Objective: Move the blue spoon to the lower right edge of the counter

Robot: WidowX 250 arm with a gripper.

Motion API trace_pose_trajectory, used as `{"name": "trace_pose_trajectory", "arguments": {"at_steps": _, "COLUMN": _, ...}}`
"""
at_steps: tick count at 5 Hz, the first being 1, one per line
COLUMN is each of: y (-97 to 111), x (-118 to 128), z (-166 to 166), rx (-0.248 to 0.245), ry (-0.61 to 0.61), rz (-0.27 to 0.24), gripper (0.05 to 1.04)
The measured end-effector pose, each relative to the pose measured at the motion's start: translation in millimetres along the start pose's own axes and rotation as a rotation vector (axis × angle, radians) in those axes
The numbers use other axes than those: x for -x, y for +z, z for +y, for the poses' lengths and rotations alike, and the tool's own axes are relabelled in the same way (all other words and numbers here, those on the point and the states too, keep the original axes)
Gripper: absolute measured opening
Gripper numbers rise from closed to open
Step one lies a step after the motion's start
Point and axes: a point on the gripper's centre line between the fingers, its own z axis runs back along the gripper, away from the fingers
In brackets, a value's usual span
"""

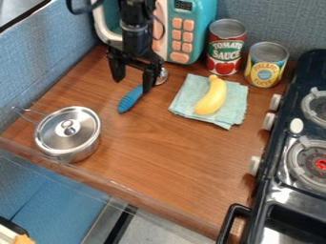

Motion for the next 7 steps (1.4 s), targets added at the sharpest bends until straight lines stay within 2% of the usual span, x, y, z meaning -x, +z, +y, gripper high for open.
{"name": "trace_pose_trajectory", "arguments": {"at_steps": 2, "y": -29.3, "x": -13.2, "z": -6.1, "rx": 0.047, "ry": -0.021, "rz": 0.020, "gripper": 1.001}}
{"name": "trace_pose_trajectory", "arguments": {"at_steps": 3, "y": -34.1, "x": -14.7, "z": -6.3, "rx": 0.051, "ry": -0.023, "rz": 0.035, "gripper": 0.948}}
{"name": "trace_pose_trajectory", "arguments": {"at_steps": 5, "y": -33.9, "x": -10.2, "z": -7.1, "rx": 0.055, "ry": -0.002, "rz": 0.061, "gripper": 0.397}}
{"name": "trace_pose_trajectory", "arguments": {"at_steps": 6, "y": -12.8, "x": -6.8, "z": -6.7, "rx": 0.046, "ry": 0.046, "rz": 0.034, "gripper": 0.376}}
{"name": "trace_pose_trajectory", "arguments": {"at_steps": 7, "y": 34.1, "x": -2.5, "z": -23.3, "rx": 0.033, "ry": 0.080, "rz": -0.046, "gripper": 0.376}}
